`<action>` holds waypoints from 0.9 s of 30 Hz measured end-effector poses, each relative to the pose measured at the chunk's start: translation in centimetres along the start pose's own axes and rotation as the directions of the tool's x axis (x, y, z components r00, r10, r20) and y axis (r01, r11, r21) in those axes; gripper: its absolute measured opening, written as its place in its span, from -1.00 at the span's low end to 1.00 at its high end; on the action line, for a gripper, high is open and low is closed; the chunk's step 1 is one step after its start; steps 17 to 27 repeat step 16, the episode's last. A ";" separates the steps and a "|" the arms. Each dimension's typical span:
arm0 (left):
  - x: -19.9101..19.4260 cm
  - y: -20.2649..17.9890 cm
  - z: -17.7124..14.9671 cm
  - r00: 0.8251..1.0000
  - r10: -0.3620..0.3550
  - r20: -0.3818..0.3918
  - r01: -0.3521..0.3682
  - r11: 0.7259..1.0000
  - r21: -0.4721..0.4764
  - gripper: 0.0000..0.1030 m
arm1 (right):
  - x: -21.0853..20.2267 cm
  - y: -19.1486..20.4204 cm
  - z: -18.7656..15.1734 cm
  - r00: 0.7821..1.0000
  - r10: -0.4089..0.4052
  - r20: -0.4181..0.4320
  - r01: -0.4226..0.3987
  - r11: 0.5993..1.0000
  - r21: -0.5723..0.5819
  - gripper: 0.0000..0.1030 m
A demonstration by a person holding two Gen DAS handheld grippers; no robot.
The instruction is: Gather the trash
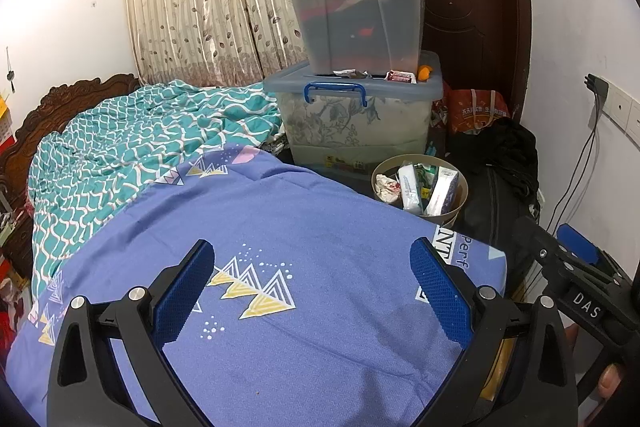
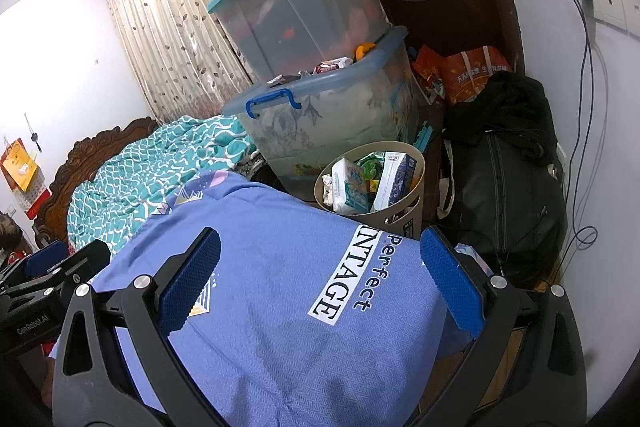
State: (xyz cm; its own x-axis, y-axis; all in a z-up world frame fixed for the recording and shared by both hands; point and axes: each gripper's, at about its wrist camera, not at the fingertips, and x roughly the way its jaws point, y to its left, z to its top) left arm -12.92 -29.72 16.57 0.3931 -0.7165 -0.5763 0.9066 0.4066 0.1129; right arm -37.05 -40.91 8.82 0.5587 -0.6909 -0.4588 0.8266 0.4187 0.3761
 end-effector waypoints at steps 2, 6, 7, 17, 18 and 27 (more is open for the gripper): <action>-0.1 -0.1 0.1 1.000 -0.008 0.007 0.008 1.000 -0.003 0.83 | 0.0 0.0 -0.1 1.000 0.000 0.000 0.000 1.000 0.000 0.92; -0.5 -0.1 0.2 0.999 0.004 0.035 -0.004 1.000 0.003 0.83 | 0.2 -0.1 0.1 1.000 -0.001 0.000 0.001 1.000 0.000 0.92; -0.6 -0.2 0.2 0.999 0.003 0.035 -0.003 1.000 0.005 0.83 | 0.2 -0.1 0.1 1.000 -0.001 0.000 0.001 1.000 0.000 0.92; -0.5 -0.3 0.2 1.000 0.003 0.024 -0.003 1.000 0.006 0.83 | 0.4 -0.2 -0.4 1.000 -0.004 0.000 0.004 1.000 0.001 0.92; -0.5 -0.3 0.2 1.000 0.003 0.024 -0.003 1.000 0.006 0.83 | 0.4 -0.2 -0.4 1.000 -0.004 0.000 0.004 1.000 0.001 0.92; -0.5 -0.3 0.2 1.000 0.003 0.024 -0.003 1.000 0.006 0.83 | 0.4 -0.2 -0.4 1.000 -0.004 0.000 0.004 1.000 0.001 0.92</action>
